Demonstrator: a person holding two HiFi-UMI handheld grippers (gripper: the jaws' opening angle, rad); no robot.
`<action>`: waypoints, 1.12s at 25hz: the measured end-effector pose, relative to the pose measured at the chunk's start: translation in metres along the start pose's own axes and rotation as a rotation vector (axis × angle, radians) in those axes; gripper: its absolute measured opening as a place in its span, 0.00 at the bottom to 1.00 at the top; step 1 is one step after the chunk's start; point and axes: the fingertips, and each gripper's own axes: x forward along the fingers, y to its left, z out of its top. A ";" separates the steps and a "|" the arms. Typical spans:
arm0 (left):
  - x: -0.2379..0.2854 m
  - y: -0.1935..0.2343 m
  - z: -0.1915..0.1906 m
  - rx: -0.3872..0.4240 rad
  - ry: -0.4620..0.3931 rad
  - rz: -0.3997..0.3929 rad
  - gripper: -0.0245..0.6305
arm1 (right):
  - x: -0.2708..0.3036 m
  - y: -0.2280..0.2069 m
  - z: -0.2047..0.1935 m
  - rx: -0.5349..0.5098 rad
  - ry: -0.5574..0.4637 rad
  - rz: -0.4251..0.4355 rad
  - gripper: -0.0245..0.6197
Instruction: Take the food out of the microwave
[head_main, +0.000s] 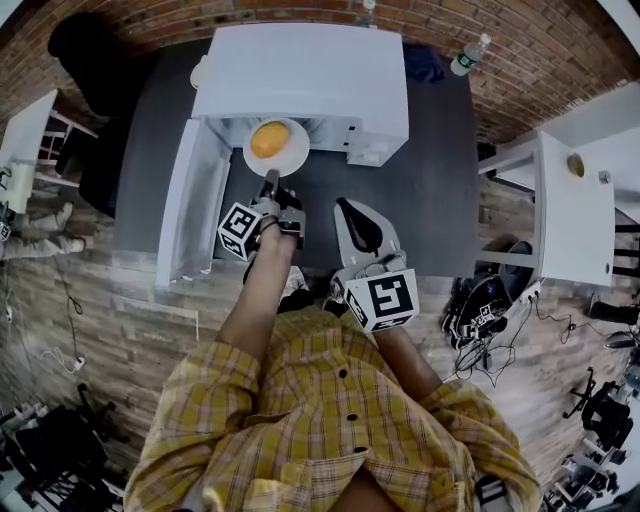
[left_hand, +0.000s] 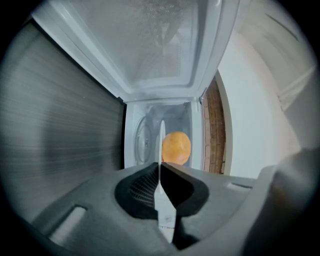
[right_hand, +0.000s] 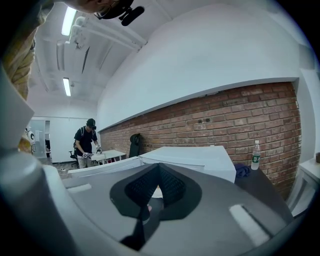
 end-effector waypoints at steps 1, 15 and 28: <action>-0.005 -0.002 -0.001 -0.002 -0.004 0.000 0.05 | -0.002 0.001 0.001 0.001 -0.003 0.002 0.05; -0.070 -0.056 -0.018 -0.041 -0.022 -0.052 0.05 | -0.025 0.015 0.006 0.014 -0.040 0.002 0.04; -0.112 -0.109 -0.027 -0.053 -0.001 -0.073 0.05 | -0.027 0.024 0.013 0.000 -0.057 0.005 0.04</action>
